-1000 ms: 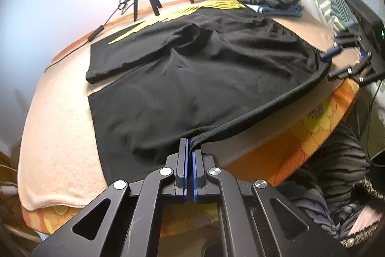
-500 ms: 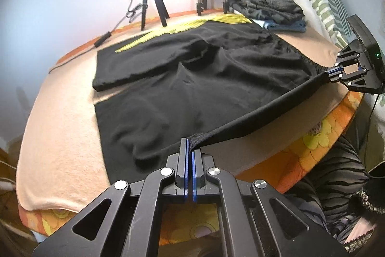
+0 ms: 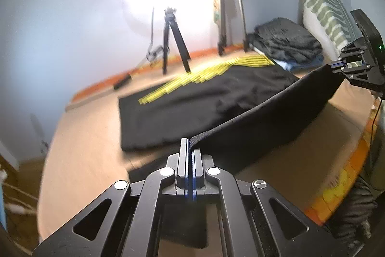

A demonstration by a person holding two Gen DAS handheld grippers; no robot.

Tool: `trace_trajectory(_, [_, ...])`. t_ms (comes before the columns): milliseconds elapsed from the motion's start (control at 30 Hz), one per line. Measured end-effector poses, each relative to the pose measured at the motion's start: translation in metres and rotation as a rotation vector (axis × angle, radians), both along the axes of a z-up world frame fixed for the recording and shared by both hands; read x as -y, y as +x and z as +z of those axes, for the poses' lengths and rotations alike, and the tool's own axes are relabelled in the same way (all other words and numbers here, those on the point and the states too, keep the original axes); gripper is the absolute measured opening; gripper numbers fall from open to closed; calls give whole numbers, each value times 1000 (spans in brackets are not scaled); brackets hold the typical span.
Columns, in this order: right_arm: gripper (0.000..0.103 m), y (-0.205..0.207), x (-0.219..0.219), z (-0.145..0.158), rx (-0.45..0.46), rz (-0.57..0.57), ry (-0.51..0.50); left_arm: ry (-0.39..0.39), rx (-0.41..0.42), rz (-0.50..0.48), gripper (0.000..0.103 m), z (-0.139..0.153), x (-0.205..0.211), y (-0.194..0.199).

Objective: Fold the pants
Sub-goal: 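Lift the pants and fold them in half, laying the held edges together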

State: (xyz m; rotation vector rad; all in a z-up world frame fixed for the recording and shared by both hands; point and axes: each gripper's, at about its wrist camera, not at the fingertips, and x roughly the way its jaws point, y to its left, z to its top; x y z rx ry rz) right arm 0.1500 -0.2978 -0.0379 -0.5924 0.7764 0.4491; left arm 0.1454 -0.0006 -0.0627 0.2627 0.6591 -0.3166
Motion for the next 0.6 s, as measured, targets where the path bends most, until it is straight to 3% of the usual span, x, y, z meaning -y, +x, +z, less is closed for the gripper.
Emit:
trace_trajectory(267, [0,55,-13,17,83,-33,-17,-36,28,36,0,5,-8,53])
trace_trajectory(600, [0,146,-24,28,146,-82,-63,24,68,60,0,12,-5,135])
